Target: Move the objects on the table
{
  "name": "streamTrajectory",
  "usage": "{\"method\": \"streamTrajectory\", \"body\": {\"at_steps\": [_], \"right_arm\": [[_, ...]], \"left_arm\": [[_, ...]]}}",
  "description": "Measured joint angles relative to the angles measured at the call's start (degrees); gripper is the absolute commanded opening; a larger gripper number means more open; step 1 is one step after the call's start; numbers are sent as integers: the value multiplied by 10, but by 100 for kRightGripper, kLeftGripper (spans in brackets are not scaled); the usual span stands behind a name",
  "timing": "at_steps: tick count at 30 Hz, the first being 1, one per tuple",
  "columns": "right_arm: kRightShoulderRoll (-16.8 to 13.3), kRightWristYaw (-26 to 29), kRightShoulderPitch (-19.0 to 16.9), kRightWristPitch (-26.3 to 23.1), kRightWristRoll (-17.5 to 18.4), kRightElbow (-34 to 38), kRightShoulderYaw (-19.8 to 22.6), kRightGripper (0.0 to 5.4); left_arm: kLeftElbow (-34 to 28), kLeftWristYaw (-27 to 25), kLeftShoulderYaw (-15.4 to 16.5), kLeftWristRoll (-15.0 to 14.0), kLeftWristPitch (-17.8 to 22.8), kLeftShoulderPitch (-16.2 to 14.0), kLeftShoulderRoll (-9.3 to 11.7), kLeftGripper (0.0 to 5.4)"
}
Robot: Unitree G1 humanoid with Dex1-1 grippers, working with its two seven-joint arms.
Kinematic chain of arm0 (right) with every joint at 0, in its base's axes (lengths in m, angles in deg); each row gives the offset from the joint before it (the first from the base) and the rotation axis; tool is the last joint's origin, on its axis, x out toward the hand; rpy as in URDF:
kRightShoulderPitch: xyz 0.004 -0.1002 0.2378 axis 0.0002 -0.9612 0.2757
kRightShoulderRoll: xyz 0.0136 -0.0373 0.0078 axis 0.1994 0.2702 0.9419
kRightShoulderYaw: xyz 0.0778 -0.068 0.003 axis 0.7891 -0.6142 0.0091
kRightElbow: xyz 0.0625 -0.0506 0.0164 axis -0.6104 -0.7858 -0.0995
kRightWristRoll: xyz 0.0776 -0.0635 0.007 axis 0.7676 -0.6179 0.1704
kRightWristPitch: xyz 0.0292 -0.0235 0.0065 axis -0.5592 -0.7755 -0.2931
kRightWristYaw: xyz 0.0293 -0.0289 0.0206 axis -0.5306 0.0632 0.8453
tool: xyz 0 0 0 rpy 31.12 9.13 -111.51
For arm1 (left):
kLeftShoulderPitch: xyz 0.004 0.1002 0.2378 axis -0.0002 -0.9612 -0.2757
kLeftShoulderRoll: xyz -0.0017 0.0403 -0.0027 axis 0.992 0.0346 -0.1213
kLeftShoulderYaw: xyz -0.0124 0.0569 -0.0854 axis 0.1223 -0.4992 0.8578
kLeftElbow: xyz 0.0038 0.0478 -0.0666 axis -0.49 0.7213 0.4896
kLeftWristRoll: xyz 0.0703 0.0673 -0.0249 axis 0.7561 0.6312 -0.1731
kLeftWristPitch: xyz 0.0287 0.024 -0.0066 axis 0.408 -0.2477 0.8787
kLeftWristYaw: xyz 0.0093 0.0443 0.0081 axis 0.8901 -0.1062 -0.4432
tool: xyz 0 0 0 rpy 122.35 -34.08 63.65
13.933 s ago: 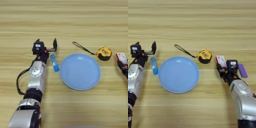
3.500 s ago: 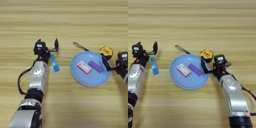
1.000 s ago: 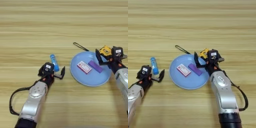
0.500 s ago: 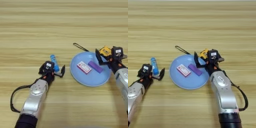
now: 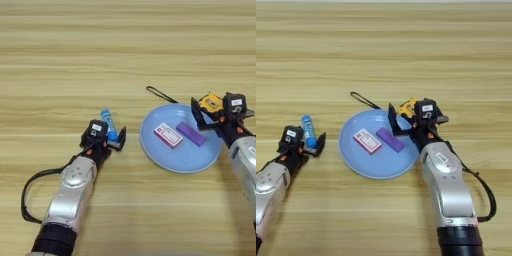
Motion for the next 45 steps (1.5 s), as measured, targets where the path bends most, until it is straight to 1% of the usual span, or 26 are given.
{"method": "streamTrajectory", "body": {"at_steps": [11,19,20,21,23,24,25,28,38,41,45], "right_arm": [[0,0,0,0,0,0,0,540],[0,0,0,1,0,-2,1,540],[0,0,0,1,0,-2,1,540],[0,0,0,1,0,-3,1,540],[-1,0,0,2,0,-4,1,540],[-1,0,0,3,0,-5,1,540],[-1,0,0,5,0,-6,1,540],[-1,0,0,8,0,-7,2,540],[-1,1,0,9,0,-10,2,540],[-1,1,0,9,0,-10,2,540],[-2,1,0,9,0,-10,3,540]], "left_arm": [[5,0,3,0,-5,2,-2,292],[10,0,3,0,-10,3,-2,205],[11,0,3,0,-10,3,-2,200],[11,0,3,0,-11,3,-2,182],[11,0,3,0,-11,3,-2,172],[11,0,3,0,-12,3,-2,153],[12,0,4,0,-12,3,-2,148],[13,-1,4,0,-17,3,-2,136],[18,-6,5,-2,-28,3,-3,136],[18,-19,10,-12,-37,2,-6,136],[7,-50,11,-27,-57,-2,-8,136]]}}
